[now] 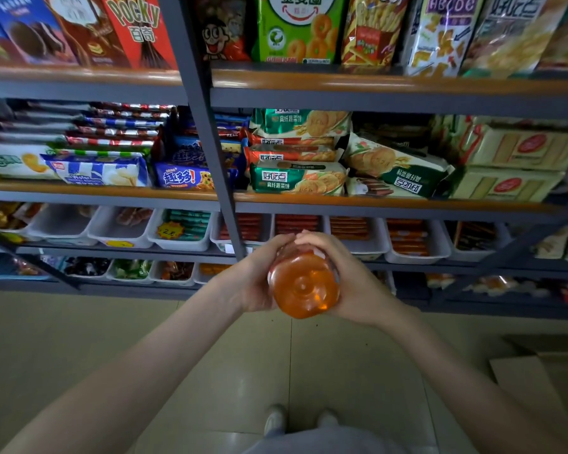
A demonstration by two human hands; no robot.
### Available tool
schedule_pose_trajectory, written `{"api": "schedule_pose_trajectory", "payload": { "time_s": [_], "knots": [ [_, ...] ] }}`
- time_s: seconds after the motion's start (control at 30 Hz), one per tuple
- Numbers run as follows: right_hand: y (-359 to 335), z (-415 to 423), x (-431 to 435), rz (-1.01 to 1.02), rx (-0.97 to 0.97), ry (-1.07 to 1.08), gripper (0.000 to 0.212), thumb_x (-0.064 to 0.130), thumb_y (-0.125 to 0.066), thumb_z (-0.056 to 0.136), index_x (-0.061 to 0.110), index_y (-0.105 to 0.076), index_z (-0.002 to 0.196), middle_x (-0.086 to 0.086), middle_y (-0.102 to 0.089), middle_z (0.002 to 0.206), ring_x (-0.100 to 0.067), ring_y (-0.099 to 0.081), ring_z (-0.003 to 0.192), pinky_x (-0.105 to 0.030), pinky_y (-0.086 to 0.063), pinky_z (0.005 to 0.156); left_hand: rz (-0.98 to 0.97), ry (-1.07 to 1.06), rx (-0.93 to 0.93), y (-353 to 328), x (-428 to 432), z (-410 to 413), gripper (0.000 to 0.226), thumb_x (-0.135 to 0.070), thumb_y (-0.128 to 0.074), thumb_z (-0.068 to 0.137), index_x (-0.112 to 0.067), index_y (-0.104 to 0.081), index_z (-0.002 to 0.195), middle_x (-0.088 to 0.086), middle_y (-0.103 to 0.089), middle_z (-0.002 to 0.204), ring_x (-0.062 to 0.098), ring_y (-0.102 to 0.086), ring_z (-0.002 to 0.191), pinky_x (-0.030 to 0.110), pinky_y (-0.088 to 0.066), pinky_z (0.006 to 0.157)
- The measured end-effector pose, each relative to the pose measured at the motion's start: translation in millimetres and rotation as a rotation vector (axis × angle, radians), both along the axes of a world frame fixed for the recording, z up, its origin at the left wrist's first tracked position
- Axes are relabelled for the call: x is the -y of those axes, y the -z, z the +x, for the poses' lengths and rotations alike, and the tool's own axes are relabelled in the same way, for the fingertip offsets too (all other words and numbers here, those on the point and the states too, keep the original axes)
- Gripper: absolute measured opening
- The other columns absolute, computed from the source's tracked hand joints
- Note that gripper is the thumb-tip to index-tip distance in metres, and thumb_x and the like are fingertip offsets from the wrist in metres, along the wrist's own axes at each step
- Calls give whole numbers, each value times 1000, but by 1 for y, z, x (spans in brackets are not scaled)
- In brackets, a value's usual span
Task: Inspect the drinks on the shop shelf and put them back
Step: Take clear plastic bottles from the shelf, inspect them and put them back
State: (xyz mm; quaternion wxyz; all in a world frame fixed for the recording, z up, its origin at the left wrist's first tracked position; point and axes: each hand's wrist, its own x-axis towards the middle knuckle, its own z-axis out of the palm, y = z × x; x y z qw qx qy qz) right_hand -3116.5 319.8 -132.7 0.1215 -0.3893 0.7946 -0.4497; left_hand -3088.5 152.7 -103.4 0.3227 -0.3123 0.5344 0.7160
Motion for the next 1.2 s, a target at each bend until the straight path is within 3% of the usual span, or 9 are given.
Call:
{"api": "schedule_pose_trajectory", "payload": {
  "time_s": [0.07,0.17,0.27,0.4,0.7,0.8,0.93,1.07,1.2],
  "knots": [
    [-3,5,0,-97,111,161,85,38,-91,55,50,-39,121,30,-46,125,13,-44,119,-3,-35,94,-11,108,-52,4,1,1,64,-61,-30,97,-8,-61,114,15,-68,108,26,-67,95,39,-52,82],
    [-10,9,0,-179,337,384,69,23,-90,57,42,-48,109,21,-60,104,17,-55,95,-3,-43,78,-252,232,-252,9,-6,9,65,-62,-13,98,-28,-29,151,5,-20,161,25,-11,149,53,-13,119],
    [-10,9,-1,-289,535,445,51,35,-80,60,33,-58,106,10,-68,102,-6,-64,100,-23,-50,83,-721,362,-793,16,-1,18,50,-35,-29,105,-44,-10,150,-2,10,162,21,10,149,50,-14,120],
    [-7,6,-3,-355,686,527,65,57,-69,59,29,-59,117,5,-71,109,-16,-67,102,-39,-53,89,-1367,718,-1454,41,17,22,102,6,-67,79,-34,-10,153,9,7,160,33,-1,148,48,-12,117],
    [-8,3,-7,-203,878,442,68,71,-54,74,29,-54,127,-2,-69,117,-22,-67,106,-47,-54,90,-1689,938,-1937,39,23,4,97,-40,-82,68,-17,-29,145,17,-18,155,30,-8,148,53,-1,119],
    [-15,3,-16,-220,924,356,44,53,-44,90,26,-57,123,-12,-71,109,-27,-69,98,-43,-57,80,-1527,735,-1848,40,21,4,87,-51,-76,71,-11,-37,139,18,-43,146,29,-35,138,53,-21,117],
    [-21,7,-25,-113,674,303,32,28,-48,99,22,-53,130,-13,-72,91,-24,-71,82,-42,-60,70,-1037,280,-1215,19,9,9,71,-68,-68,61,-21,-58,114,-8,-71,94,9,-69,85,28,-57,74],
    [-26,10,-26,77,287,284,59,37,-69,85,44,-37,133,4,-63,108,-7,-61,102,-39,-53,92,-729,119,-838,7,1,6,51,-76,-69,60,-31,-62,82,-11,-70,78,3,-69,74,20,-57,69],
    [-29,16,-16,5,353,205,100,55,-73,64,55,-8,140,24,-47,127,3,-53,114,-31,-49,95,-745,192,-685,-7,-14,4,51,-66,-59,78,-15,-68,83,-1,-72,73,11,-70,67,23,-58,62]
  ]
}}
